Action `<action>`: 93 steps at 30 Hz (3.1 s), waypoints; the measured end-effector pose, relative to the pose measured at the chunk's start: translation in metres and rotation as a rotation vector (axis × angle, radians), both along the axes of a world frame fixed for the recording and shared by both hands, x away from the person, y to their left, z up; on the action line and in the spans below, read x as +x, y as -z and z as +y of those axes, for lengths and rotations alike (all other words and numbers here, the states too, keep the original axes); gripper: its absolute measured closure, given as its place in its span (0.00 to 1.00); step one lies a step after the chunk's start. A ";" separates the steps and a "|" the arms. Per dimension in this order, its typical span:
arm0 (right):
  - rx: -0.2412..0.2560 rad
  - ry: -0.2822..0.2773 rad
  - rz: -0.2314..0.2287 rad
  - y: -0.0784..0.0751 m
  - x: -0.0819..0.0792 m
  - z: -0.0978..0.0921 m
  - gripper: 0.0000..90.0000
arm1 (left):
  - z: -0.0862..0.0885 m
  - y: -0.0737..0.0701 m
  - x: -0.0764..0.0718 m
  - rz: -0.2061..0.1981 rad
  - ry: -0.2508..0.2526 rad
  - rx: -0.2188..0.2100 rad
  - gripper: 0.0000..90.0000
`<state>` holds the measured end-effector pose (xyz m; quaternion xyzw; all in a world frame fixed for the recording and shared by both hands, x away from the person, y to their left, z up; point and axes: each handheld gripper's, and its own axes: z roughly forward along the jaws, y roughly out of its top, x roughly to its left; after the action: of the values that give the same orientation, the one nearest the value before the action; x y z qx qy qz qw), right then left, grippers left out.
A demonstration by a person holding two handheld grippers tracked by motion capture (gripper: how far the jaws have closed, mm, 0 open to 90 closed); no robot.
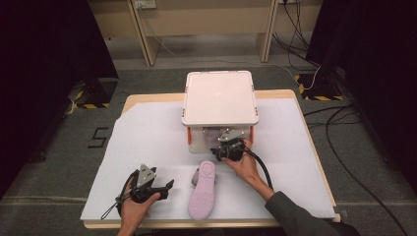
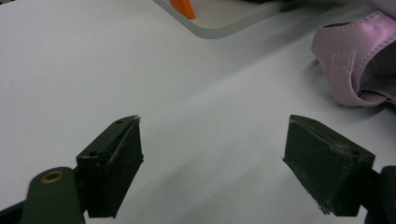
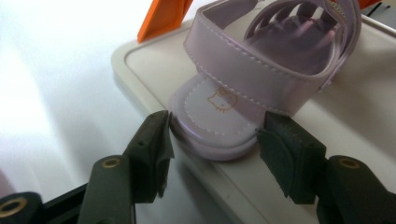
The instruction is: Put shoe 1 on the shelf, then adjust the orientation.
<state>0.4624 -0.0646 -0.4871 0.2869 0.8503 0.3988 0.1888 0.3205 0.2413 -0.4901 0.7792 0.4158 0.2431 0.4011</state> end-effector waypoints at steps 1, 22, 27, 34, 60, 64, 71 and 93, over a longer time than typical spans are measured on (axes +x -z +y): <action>0.007 -0.001 0.008 0.000 0.000 0.000 0.49 | 0.000 0.000 0.000 0.000 0.000 -0.001 0.21; 0.081 -0.109 -0.004 -0.036 -0.045 -0.042 0.41 | 0.002 -0.002 -0.001 -0.008 -0.002 -0.011 0.21; 0.102 -0.146 -0.014 -0.044 -0.060 -0.039 0.36 | 0.002 -0.002 0.000 -0.002 -0.008 -0.006 0.21; 0.123 -0.212 -0.013 -0.054 -0.079 -0.025 0.31 | 0.002 -0.002 0.002 0.000 -0.013 -0.009 0.21; 0.006 -0.387 -0.043 -0.049 -0.105 0.044 0.29 | 0.005 -0.002 -0.001 -0.001 -0.015 -0.008 0.21; -0.032 -0.385 -0.049 -0.041 -0.107 0.049 0.29 | 0.005 -0.002 -0.001 -0.006 -0.015 -0.010 0.21; -0.082 -0.374 -0.083 -0.039 -0.108 0.043 0.31 | 0.006 -0.002 -0.001 -0.008 -0.013 -0.012 0.21; -0.089 -0.268 0.022 -0.036 -0.115 -0.035 0.33 | 0.004 -0.001 -0.002 -0.005 -0.012 -0.008 0.21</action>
<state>0.3479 -0.0994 -0.4516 0.1664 0.8999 0.3791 0.1369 0.3188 0.2455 -0.4886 0.7743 0.4205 0.2458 0.4040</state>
